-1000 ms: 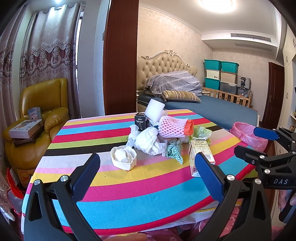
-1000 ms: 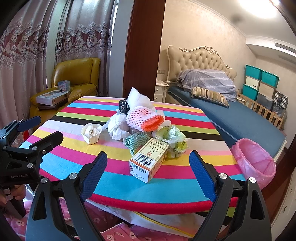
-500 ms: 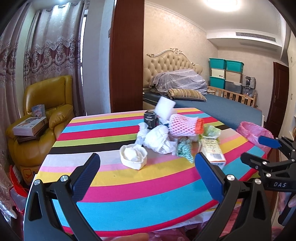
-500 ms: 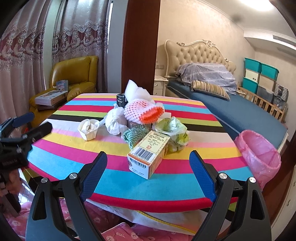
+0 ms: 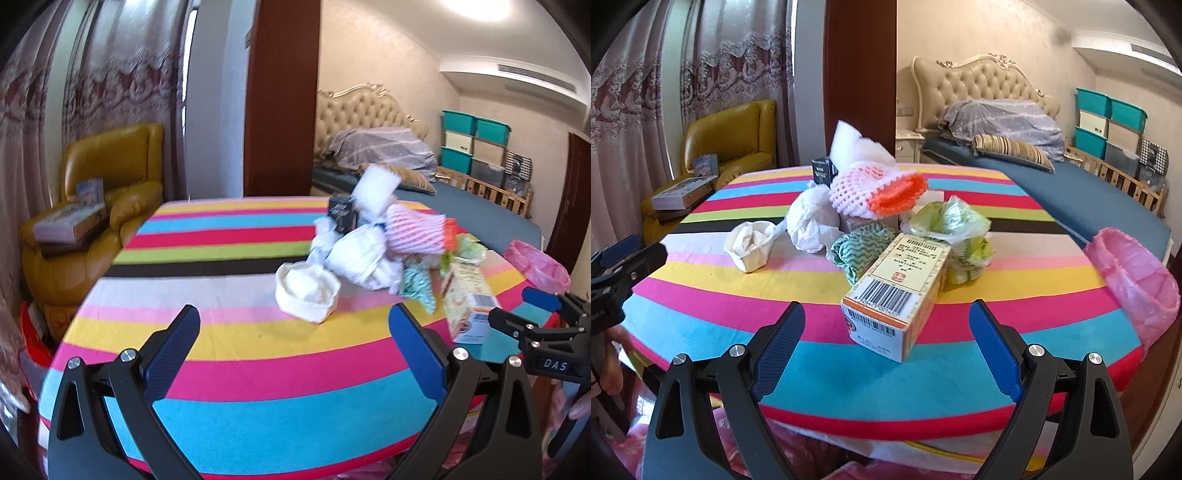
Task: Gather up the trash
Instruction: 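Grasp the white paper cup with the left gripper while the right grasps the cardboard medicine box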
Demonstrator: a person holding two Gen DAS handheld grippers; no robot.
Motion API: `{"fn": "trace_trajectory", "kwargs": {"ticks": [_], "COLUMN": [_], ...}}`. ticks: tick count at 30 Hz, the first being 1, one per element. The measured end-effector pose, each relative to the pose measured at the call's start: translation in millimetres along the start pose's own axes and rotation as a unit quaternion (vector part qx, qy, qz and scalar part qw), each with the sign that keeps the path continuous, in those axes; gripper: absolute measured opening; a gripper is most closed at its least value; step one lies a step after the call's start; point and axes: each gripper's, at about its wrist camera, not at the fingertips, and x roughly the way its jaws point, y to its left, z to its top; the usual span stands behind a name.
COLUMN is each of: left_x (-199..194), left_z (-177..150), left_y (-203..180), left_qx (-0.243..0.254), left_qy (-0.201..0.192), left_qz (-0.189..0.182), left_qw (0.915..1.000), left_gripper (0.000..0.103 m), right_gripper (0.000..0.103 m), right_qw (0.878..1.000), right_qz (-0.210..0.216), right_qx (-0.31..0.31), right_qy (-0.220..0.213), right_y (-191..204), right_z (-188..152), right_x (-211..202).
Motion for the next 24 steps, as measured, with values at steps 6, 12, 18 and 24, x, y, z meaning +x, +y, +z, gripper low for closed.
{"fn": "trace_trajectory", "kwargs": {"ticks": [6,12,18,24], "left_x": [24,49,76,109], "left_z": [-5,-3,8,20], "left_y": [19,18,7,-3], "left_qx": [-0.028,-0.026,-0.023,-0.027], "left_qy": [0.031,0.058,0.082,0.112], "left_qz": [0.002,0.007,0.001,0.003], "left_qw": [0.9991,0.9979,0.9963,0.9934], "left_gripper": [0.099,0.099,0.099,0.099], "right_gripper": [0.085,0.085,0.054,0.048], "right_qw": [0.999,0.998,0.999,0.999], "right_qz": [-0.028,-0.037,-0.016,0.000], "right_qx": [0.023,0.029,0.041,0.044], "right_qy": [0.017,0.027,0.021,-0.002], "right_y": [1,-4,-23,-43], "right_z": [3,2,2,3], "right_x": [34,50,51,38]}}
